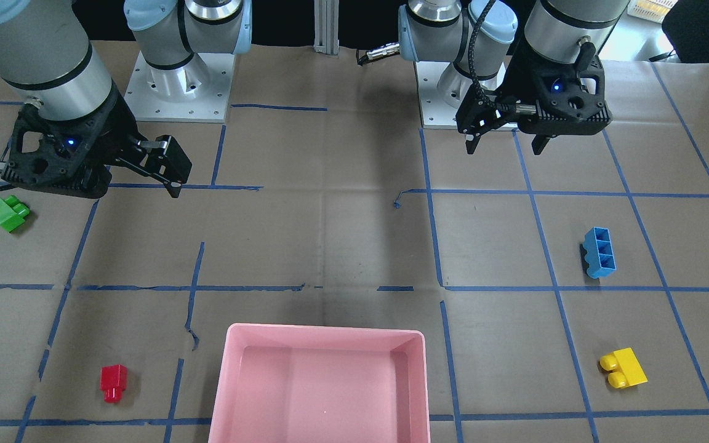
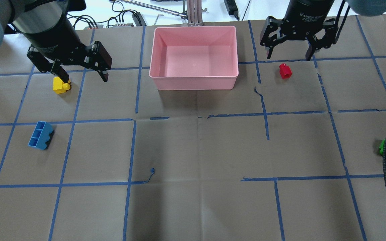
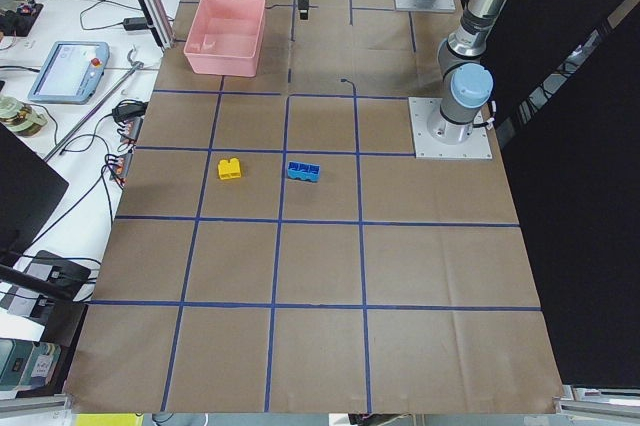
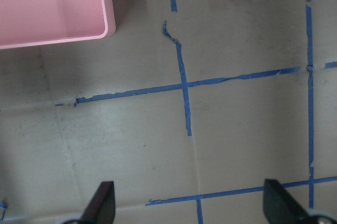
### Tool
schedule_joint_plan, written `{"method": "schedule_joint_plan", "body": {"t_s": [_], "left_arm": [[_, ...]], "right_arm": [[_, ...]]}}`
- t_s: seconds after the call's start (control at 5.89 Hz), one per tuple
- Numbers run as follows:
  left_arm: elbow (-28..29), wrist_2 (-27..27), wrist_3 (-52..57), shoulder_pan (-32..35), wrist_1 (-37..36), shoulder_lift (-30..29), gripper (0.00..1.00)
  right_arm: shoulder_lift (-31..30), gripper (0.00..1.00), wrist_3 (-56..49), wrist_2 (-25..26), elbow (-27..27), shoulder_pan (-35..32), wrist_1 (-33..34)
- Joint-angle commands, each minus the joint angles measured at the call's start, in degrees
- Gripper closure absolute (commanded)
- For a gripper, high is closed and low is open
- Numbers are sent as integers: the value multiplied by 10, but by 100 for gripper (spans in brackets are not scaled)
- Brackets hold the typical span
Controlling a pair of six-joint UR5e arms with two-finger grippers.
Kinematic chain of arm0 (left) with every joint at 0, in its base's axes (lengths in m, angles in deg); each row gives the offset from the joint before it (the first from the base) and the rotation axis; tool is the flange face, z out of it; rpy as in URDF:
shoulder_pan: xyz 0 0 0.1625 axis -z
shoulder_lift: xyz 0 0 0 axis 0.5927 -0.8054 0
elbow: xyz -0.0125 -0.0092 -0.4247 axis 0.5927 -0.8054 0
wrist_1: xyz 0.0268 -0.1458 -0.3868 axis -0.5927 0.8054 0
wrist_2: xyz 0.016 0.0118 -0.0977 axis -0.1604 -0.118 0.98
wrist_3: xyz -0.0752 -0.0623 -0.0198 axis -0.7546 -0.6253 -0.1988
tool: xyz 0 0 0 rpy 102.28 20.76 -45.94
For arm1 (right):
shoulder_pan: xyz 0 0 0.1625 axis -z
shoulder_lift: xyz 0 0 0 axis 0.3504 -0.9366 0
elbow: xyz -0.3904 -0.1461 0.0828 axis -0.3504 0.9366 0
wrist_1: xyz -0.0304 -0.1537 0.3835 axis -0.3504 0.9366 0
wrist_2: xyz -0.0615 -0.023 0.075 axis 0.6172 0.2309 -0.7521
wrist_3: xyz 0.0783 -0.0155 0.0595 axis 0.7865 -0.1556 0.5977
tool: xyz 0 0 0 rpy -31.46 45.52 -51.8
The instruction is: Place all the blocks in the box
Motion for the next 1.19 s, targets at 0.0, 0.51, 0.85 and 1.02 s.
{"method": "schedule_joint_plan", "body": {"t_s": [0.0, 0.51, 0.85, 1.02], "left_arm": [[0, 0, 0, -2, 1, 0, 1], [-6, -2, 0, -3, -1, 0, 1], [-9, -4, 1, -19, -1, 1, 1], [-10, -4, 2, -49, 6, 10, 1]], "right_arm": [[1, 0, 0, 0, -2, 0, 0], [0, 0, 0, -1, -1, 0, 0], [0, 0, -1, 0, -1, 0, 0], [1, 0, -1, 0, -1, 0, 0]]}}
